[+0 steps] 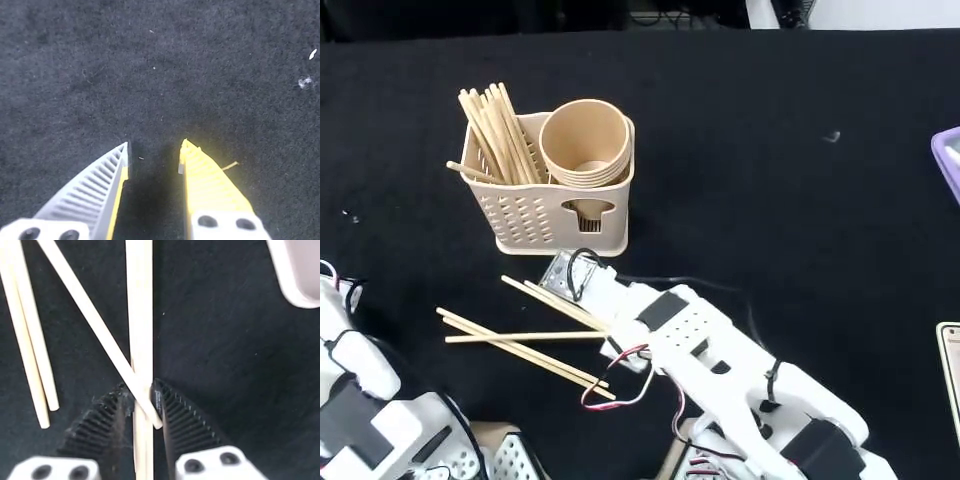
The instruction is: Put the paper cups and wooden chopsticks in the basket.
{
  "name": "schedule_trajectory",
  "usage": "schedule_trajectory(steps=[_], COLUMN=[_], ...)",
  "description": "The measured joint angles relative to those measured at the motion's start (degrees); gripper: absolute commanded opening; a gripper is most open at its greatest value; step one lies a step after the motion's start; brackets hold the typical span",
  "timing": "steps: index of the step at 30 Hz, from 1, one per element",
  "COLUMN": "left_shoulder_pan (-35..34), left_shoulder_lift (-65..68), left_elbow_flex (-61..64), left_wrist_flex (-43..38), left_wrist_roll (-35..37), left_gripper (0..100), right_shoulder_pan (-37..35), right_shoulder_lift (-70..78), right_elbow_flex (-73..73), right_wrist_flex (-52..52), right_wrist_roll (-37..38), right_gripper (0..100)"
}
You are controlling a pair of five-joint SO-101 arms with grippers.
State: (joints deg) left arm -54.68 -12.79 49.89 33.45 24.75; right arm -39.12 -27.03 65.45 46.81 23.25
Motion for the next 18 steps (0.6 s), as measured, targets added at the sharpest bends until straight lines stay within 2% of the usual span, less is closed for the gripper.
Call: schedule_trajectory(steps=[18], left_shoulder_pan=[0.0], left_shoulder_lift=[0.0], left_elbow_flex=[0.0], left_wrist_flex=[0.0], left_wrist_roll=[0.0], left_gripper=[17], right_shoulder_pan=[0.0], right_shoulder_lift=[0.0], right_elbow_flex=[0.0], right_wrist_flex=[1.1], right_wrist_roll=[0.0], right_gripper=[1.5])
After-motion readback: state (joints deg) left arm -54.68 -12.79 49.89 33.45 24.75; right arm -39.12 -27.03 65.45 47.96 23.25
